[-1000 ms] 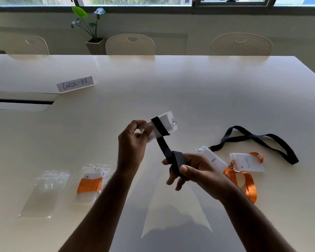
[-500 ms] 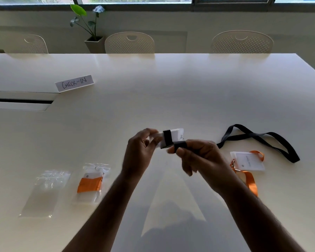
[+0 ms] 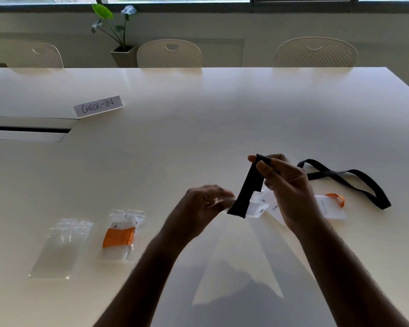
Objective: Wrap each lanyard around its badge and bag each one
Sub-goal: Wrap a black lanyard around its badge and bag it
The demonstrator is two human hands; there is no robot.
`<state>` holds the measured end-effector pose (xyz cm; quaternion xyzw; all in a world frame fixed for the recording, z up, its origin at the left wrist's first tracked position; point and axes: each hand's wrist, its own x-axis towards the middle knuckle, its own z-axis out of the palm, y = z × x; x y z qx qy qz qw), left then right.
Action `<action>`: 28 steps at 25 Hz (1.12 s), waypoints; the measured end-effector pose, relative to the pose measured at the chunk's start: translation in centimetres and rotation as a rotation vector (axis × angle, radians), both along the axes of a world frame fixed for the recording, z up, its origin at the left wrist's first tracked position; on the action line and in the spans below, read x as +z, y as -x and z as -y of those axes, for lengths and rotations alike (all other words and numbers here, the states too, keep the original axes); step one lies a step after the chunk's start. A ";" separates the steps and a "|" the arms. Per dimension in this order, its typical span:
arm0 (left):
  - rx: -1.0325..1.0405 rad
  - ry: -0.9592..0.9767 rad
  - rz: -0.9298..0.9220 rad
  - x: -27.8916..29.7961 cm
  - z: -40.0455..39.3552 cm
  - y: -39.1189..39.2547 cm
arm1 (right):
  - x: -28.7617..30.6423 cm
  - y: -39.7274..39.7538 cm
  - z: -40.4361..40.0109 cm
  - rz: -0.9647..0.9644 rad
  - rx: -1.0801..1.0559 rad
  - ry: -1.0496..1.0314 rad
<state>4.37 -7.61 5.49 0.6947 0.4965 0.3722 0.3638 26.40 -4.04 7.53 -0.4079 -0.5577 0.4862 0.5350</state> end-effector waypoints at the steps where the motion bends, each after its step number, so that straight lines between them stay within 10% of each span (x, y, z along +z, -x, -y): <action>1: -0.036 0.008 -0.017 0.5 0.1 0.2 | -0.1 -0.1 -0.1 -0.002 -0.001 0.014; 14: 0.050 0.125 0.463 3.3 1.1 1.3 | -3.1 -0.3 1.4 -0.307 0.439 0.343; 28: 0.441 0.031 0.315 1.5 -0.8 2.2 | -4.3 2.1 3.2 0.212 0.382 0.145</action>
